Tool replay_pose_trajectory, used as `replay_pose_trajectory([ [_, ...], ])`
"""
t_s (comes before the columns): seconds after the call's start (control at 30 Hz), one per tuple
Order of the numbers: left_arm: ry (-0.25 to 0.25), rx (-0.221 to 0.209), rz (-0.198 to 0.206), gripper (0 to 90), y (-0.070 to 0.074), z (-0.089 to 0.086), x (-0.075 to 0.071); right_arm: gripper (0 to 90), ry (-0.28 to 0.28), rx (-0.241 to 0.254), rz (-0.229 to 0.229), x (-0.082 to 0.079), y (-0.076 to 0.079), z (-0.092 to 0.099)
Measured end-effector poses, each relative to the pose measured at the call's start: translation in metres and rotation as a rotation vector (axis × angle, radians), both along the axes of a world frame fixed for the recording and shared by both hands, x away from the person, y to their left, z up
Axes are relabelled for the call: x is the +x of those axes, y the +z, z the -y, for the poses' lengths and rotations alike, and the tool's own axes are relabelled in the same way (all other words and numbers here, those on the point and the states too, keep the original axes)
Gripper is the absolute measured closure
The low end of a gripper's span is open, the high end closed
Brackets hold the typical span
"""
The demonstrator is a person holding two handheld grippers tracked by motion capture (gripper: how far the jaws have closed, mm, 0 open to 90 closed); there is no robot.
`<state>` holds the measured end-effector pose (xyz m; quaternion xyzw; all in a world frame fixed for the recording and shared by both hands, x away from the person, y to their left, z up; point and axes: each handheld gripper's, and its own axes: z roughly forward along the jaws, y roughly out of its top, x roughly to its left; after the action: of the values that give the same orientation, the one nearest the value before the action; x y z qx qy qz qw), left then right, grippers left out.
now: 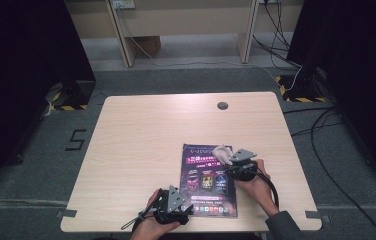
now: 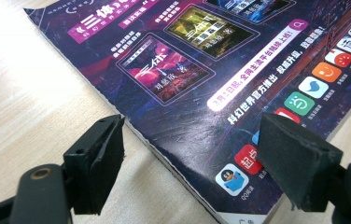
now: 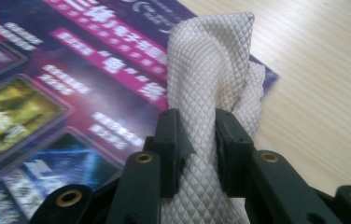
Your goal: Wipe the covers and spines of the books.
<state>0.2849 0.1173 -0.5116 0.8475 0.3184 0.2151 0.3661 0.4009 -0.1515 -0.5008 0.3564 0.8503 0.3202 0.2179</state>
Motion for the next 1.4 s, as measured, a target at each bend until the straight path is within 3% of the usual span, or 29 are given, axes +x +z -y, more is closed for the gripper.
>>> replay_pose_trajectory([
  [0.17, 0.003, -0.003, 0.0, 22.2, 0.0, 0.0, 0.0, 72.9, 0.102, 0.017, -0.007, -0.015, -0.001, -0.027],
  [0.3, 0.003, -0.005, -0.004, 22.1, 0.0, 0.0, 0.0, 73.1, 0.187, 0.003, -0.001, -0.031, -0.001, -0.053],
  [0.57, 0.0, 0.003, 0.002, 22.3, 0.0, 0.0, 0.0, 72.6, 0.277, 0.038, -0.027, -0.049, -0.002, -0.077],
  [0.73, 0.0, 0.003, 0.004, 22.4, 0.0, 0.0, 0.0, 73.5, 0.277, 0.049, -0.043, -0.045, -0.002, -0.075],
  [0.9, -0.003, 0.013, 0.0, 22.3, 0.001, 0.001, -0.001, 73.2, 0.234, 0.025, -0.017, -0.037, -0.002, -0.065],
  [1.03, -0.007, 0.013, -0.041, 22.4, 0.004, -0.001, 0.0, 73.1, 0.211, 0.024, -0.008, -0.033, -0.002, -0.058],
  [1.13, -0.005, 0.004, -0.076, 22.1, 0.005, -0.005, 0.0, 72.8, 0.225, 0.018, -0.016, -0.038, -0.002, -0.061],
  [1.4, -0.005, -0.003, -0.073, 21.8, 0.011, -0.009, -0.009, 72.8, 0.325, 0.032, -0.026, -0.064, -0.003, -0.087],
])
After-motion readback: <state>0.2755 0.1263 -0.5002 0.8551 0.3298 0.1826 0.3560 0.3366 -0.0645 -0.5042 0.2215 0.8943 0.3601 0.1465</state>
